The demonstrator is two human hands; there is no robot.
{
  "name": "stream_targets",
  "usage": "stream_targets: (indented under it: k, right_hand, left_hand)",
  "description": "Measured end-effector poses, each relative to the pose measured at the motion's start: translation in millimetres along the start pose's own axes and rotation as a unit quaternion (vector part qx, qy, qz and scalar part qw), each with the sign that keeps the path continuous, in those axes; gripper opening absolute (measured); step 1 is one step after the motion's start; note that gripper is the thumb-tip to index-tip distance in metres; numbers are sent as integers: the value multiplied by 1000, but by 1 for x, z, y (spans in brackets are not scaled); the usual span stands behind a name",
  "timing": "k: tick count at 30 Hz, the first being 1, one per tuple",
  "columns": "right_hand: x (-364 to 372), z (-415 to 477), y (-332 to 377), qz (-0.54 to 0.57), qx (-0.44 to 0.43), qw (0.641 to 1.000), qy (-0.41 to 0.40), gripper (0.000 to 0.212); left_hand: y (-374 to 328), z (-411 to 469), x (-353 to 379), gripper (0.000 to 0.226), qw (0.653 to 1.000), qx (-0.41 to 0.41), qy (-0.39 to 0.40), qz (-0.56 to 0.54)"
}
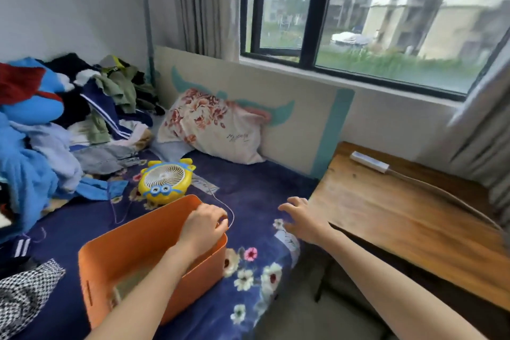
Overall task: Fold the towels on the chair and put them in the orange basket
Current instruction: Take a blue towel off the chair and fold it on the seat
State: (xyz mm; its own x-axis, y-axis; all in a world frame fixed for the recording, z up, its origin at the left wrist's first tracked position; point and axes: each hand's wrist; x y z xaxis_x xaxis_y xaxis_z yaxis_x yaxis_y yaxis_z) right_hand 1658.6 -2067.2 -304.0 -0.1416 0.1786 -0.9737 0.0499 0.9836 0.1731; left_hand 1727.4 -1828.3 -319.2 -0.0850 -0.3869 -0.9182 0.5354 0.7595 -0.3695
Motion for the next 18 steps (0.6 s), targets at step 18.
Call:
stream_targets:
  k: [18]
  right_hand:
    - [109,-436,-254,173,434,884,7,43]
  left_hand:
    - [-363,-83,231,23,923,274,269,-29]
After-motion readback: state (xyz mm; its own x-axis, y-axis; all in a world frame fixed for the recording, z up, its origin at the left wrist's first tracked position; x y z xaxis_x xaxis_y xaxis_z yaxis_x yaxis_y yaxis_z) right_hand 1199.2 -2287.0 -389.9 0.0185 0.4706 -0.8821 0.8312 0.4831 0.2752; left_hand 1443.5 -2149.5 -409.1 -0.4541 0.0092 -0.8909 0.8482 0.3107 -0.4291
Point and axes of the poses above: each hand's wrist, its own z-axis towards the middle knuckle, its own x-axis out of the palm, y = z × x, and after that the axes turned 5 degrees about y, right-handed
